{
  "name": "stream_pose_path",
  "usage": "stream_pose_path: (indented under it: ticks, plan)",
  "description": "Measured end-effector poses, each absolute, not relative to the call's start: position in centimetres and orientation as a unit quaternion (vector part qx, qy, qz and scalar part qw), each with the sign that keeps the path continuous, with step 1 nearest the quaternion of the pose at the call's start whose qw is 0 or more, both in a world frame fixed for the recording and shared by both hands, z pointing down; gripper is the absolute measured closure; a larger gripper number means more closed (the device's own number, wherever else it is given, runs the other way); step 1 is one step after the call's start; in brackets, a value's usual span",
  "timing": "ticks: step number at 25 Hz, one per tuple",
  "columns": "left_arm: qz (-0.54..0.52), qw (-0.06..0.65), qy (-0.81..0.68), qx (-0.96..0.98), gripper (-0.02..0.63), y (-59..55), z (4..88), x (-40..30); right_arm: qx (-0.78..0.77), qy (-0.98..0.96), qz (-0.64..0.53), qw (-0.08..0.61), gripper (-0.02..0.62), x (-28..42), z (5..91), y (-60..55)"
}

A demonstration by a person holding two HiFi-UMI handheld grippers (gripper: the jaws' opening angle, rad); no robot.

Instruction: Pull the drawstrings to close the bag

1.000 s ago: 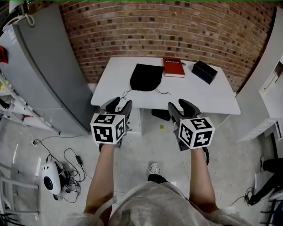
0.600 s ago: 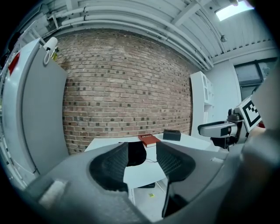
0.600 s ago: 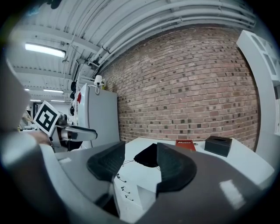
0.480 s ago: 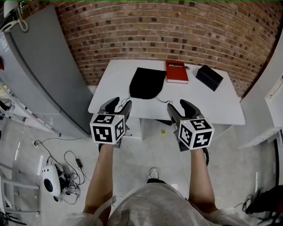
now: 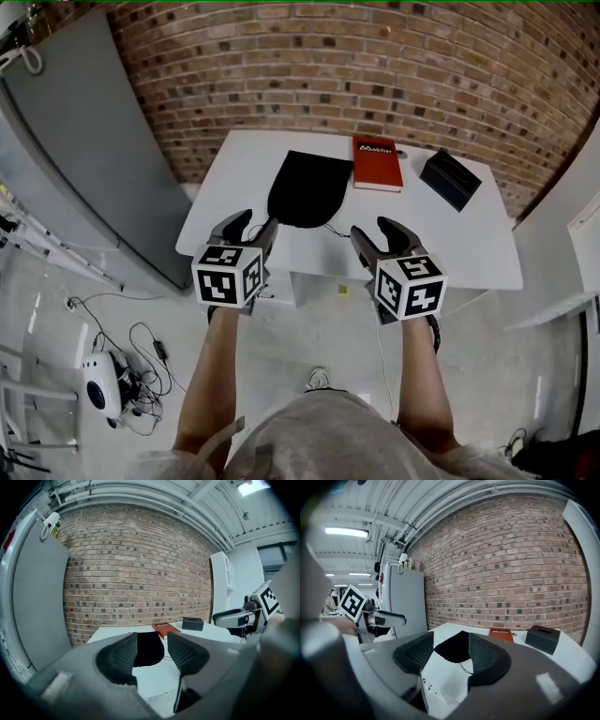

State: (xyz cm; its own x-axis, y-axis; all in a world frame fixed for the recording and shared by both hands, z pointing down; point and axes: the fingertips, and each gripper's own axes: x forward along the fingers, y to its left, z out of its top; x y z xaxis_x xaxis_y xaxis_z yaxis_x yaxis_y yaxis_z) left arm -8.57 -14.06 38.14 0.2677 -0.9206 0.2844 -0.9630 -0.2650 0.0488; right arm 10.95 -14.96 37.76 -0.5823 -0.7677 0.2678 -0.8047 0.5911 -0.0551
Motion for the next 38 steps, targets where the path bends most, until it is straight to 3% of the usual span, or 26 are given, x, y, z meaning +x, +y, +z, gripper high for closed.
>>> stream_pose_path:
  ticks: [11,24,38]
  plan:
    - [0.132,0.122,-0.592,0.786,0.4,-18.2,41.9,-10.9,0.39,-0.902,0.086,0.164,0.362,9.7,41.8,-20.4]
    - [0.278,0.109,-0.502,0.812,0.4,-21.5,49.5,-12.2,0.34,-0.906,0.099,0.232,0.37,7.5,47.7,-23.2]
    - [0.382,0.141,-0.386,0.828,0.4,-25.7,59.1,-13.2,0.31,-0.886,0.118,0.324,0.385,4.9,55.4,-26.2]
